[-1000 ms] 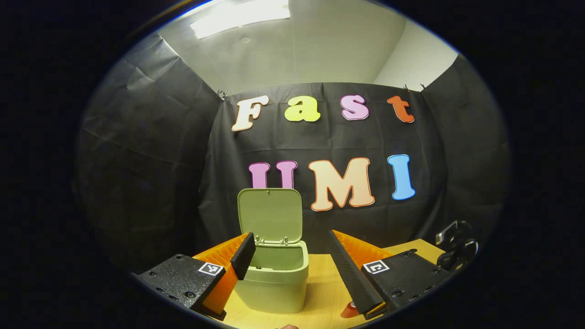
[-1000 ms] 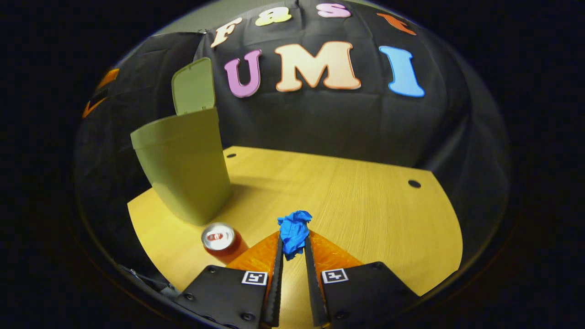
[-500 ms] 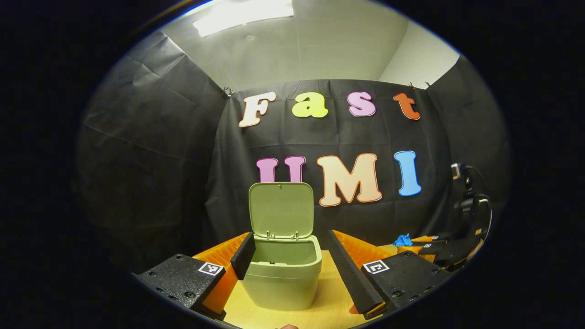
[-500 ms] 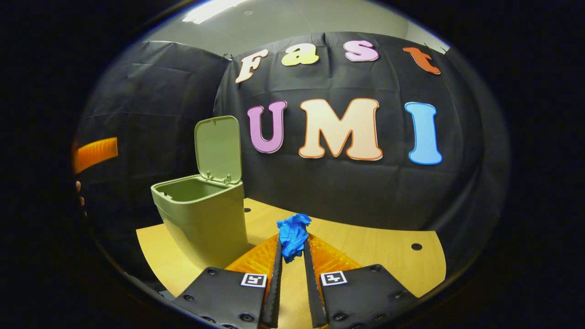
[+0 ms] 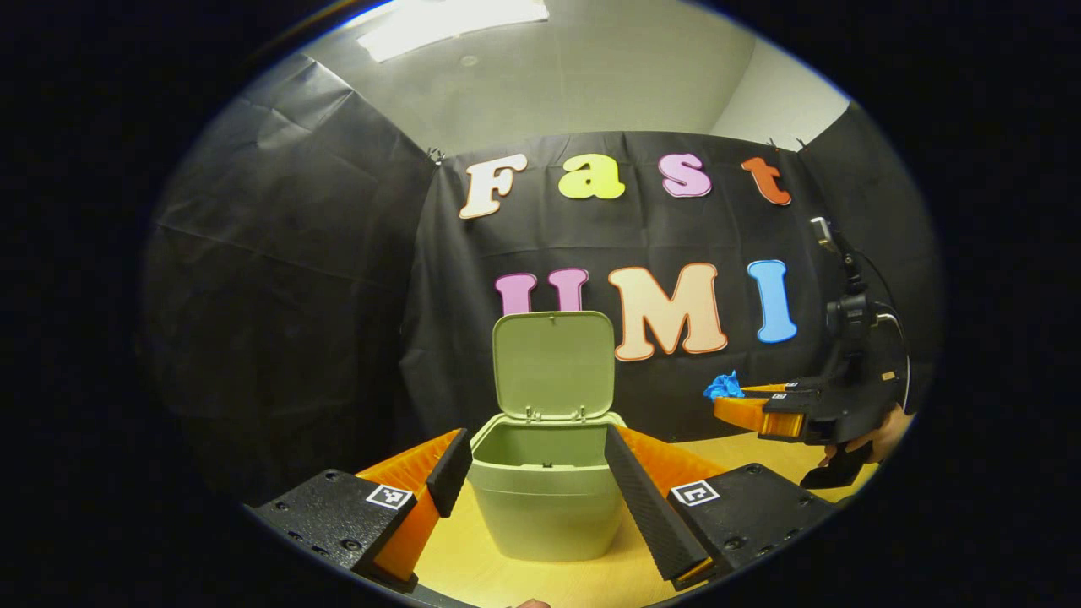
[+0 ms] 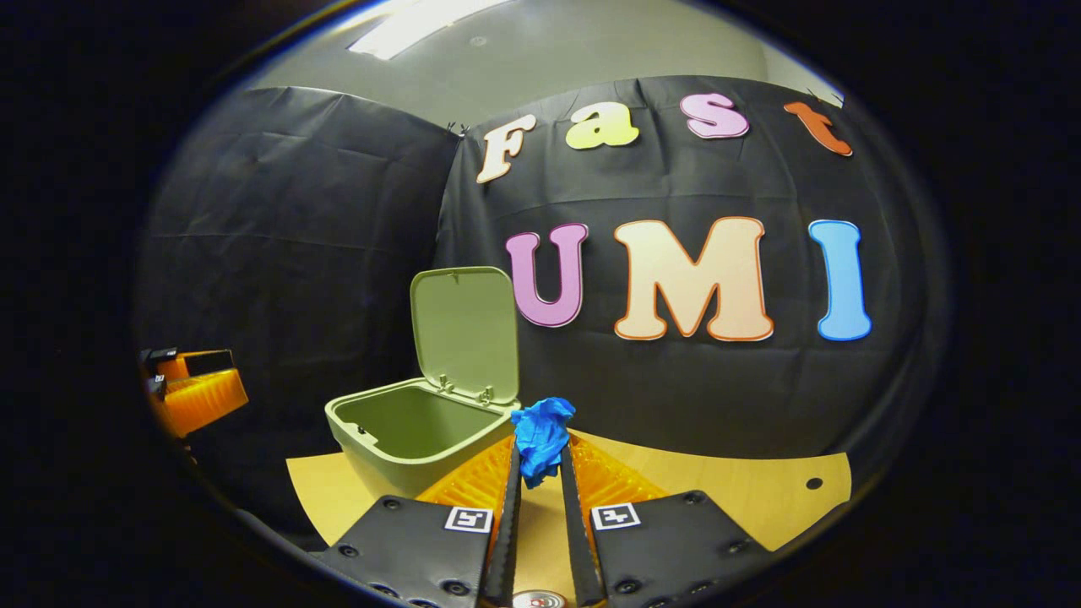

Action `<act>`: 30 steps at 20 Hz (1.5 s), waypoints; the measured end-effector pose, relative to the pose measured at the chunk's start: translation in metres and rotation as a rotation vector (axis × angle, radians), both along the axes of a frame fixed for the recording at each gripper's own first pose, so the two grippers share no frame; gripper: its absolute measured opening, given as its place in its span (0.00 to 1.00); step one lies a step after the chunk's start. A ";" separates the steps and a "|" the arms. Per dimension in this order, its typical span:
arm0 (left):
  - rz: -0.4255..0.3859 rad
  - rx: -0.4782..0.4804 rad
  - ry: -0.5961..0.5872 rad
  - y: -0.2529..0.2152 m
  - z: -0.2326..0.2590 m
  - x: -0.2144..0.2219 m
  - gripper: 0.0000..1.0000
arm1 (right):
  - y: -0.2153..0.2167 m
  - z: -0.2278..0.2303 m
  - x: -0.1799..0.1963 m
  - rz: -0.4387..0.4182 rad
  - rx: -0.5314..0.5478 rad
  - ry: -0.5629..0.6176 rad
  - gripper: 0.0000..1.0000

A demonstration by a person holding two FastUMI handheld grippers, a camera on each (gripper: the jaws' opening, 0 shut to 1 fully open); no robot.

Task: Press the lid of the desktop garbage bin to open it, pick up the crumpled paper on the desktop and throw it into the bin, then pick up the pop can on the desktop and drop it into the bin, and finally close the garbage bin lid.

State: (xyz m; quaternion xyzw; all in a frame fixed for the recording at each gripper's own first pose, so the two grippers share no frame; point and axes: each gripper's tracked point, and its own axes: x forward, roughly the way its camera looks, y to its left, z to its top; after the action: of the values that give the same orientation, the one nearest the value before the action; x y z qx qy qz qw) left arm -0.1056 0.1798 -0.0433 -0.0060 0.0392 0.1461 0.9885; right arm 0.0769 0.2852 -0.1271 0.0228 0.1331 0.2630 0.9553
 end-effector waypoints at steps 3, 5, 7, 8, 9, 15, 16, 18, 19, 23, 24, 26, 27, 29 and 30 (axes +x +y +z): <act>0.023 -0.002 0.018 0.018 -0.010 -0.008 0.96 | 0.034 -0.001 0.002 0.036 0.016 0.001 0.29; 0.038 0.007 0.031 0.029 -0.014 -0.012 0.95 | 0.057 -0.003 0.000 0.061 0.024 0.004 0.28; 0.049 0.009 0.044 0.039 -0.020 -0.018 0.96 | 0.078 -0.004 -0.001 0.080 0.030 0.007 0.28; 0.053 0.009 0.052 0.043 -0.023 -0.019 0.96 | 0.088 -0.006 -0.001 0.089 0.033 0.012 0.28; 0.059 0.009 0.058 0.047 -0.026 -0.021 0.95 | 0.096 -0.008 -0.002 0.099 0.037 0.019 0.28; 0.063 0.013 0.083 0.059 -0.036 -0.025 0.95 | 0.129 -0.022 0.000 0.135 0.038 0.054 0.49; 0.061 0.008 0.083 0.059 -0.035 -0.024 0.95 | 0.131 -0.020 -0.001 0.134 0.047 0.054 0.66; 0.050 -0.001 0.078 0.054 -0.036 -0.021 0.96 | 0.127 -0.009 -0.001 0.125 0.056 0.031 0.90; 0.044 -0.002 0.074 0.051 -0.036 -0.017 0.96 | 0.121 -0.001 0.000 0.115 0.051 0.006 0.96; 0.006 -0.012 0.056 0.032 -0.033 -0.003 0.95 | 0.086 0.023 -0.003 0.077 0.023 -0.079 0.99; -0.007 -0.017 0.052 0.026 -0.032 0.002 0.95 | 0.073 0.029 -0.003 0.059 0.021 -0.094 0.98; -0.034 -0.023 0.043 0.010 -0.030 0.013 0.95 | 0.048 0.036 -0.003 0.026 0.019 -0.111 0.99; -0.047 -0.025 0.040 0.003 -0.031 0.016 0.95 | 0.033 0.040 -0.001 0.005 0.013 -0.118 0.98; -0.080 -0.028 0.030 -0.015 -0.027 0.026 0.96 | -0.001 0.046 0.001 -0.040 -0.002 -0.129 0.98; -0.098 -0.028 0.026 -0.025 -0.025 0.032 0.95 | -0.019 0.048 0.001 -0.064 -0.011 -0.130 0.98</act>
State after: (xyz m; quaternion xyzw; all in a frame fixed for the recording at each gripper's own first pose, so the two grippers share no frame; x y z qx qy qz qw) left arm -0.0735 0.1552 -0.0686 -0.0159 0.0544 0.0968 0.9937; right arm 0.0778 0.2665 -0.0792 0.0046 0.0713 0.2326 0.9700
